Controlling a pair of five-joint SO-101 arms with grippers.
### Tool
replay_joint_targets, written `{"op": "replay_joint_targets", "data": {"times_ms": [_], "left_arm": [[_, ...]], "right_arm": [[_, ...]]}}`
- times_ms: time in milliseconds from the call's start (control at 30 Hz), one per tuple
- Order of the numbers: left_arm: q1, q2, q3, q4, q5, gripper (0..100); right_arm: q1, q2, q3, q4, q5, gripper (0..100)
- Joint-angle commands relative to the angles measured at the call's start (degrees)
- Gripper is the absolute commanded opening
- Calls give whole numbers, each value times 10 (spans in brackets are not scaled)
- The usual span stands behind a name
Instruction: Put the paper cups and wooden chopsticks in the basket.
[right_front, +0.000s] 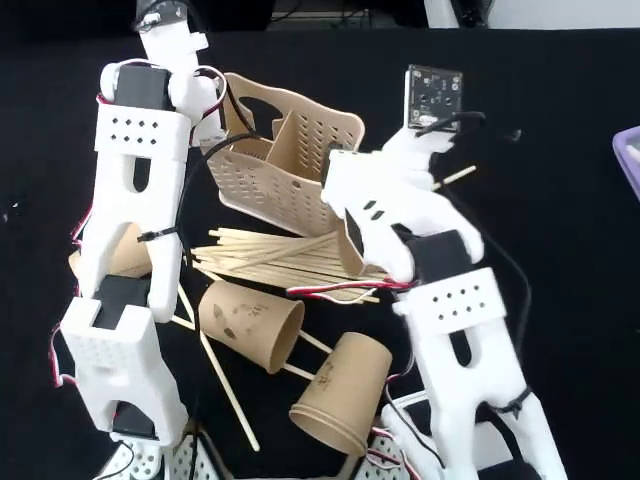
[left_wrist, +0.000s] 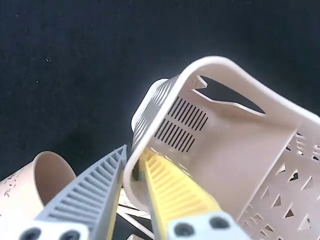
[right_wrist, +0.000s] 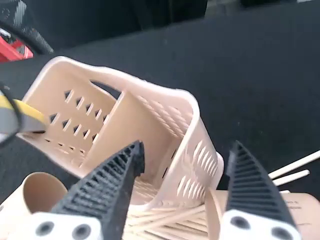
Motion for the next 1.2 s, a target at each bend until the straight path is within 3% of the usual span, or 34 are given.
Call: {"op": "replay_joint_targets", "data": {"times_ms": [0, 300, 433, 700, 900, 1067, 1167], "left_arm": [[18, -2, 11, 8, 7, 30], [16, -2, -36, 44, 5, 30], [11, -2, -35, 45, 4, 30], [6, 0, -40, 40, -15, 33], [0, -2, -49, 37, -52, 40], [-39, -1, -97, 56, -95, 190], [-67, -2, -131, 53, -106, 212]], "right_arm": [[-6, 36, 15, -60, -1, 237], [8, 179, -68, -58, -1, 220], [66, 181, -97, -58, -1, 6], [106, 201, -196, 11, 146, 10], [105, 275, -297, 62, 152, 10], [105, 351, -394, 107, 152, 11], [105, 391, -436, 132, 153, 11]]}}
